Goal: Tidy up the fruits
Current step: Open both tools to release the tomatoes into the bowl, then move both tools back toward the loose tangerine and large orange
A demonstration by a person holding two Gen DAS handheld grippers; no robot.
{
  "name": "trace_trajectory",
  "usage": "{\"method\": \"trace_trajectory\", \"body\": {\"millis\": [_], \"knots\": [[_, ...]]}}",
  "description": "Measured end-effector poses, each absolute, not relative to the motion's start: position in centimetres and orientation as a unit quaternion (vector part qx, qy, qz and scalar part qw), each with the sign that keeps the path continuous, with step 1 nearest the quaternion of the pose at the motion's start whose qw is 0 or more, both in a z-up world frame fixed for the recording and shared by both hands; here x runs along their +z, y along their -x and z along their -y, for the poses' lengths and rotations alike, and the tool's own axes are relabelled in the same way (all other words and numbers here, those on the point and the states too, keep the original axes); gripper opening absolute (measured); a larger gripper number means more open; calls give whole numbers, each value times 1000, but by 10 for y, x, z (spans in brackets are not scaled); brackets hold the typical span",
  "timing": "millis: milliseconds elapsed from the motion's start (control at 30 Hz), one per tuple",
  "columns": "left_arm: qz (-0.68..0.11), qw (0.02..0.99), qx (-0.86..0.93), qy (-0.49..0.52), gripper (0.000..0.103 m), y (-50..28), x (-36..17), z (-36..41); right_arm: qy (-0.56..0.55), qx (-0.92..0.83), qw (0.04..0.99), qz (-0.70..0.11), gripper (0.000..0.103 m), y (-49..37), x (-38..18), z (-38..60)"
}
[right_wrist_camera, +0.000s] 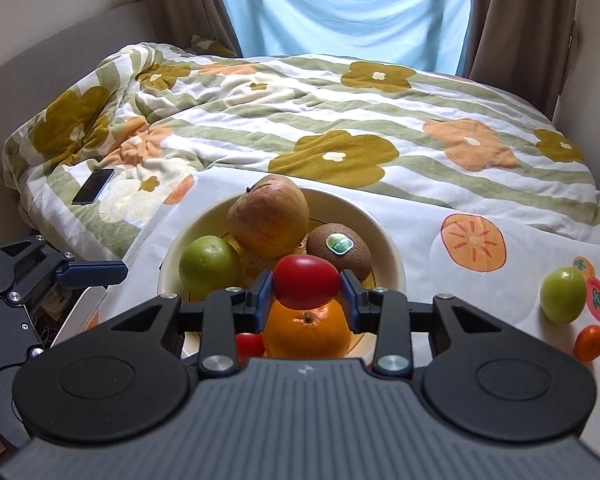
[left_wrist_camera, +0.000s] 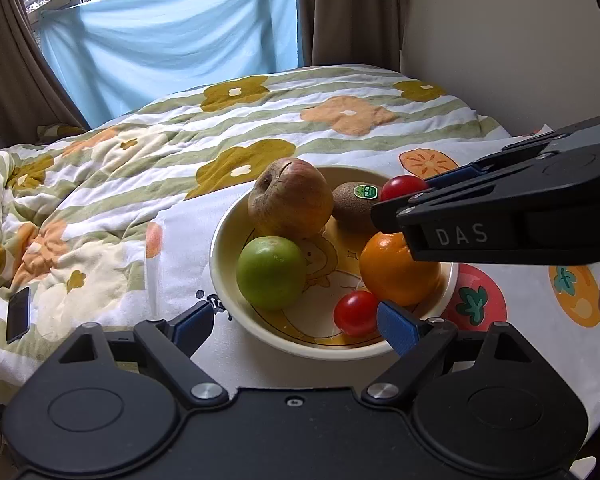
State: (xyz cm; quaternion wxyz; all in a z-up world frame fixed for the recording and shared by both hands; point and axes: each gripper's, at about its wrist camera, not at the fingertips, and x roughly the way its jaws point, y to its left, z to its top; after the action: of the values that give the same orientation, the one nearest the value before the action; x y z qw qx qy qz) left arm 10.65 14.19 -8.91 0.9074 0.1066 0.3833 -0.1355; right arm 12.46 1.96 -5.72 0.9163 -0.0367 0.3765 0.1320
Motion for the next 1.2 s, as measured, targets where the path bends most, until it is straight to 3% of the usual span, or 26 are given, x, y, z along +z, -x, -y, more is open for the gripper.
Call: {"method": "trace_trajectory", "body": {"millis": [400, 467, 533, 1100, 1200], "knots": [[-386, 911, -109, -98, 92, -102, -97, -160, 82, 207, 904, -365, 51, -135, -76, -48], [-387, 911, -107, -97, 92, -102, -98, -160, 83, 204, 905, -364, 74, -134, -77, -49], [-388, 910, -106, -97, 92, -101, -98, -161, 84, 199, 909, -358, 82, -131, -76, -48], [-382, 917, -80, -84, 92, -94, -86, -164, 63, 180, 912, -362, 84, -119, -62, -32], [-374, 921, -78, -82, 92, -91, -78, -162, 57, 176, 917, -355, 96, -114, -52, -26]]}}
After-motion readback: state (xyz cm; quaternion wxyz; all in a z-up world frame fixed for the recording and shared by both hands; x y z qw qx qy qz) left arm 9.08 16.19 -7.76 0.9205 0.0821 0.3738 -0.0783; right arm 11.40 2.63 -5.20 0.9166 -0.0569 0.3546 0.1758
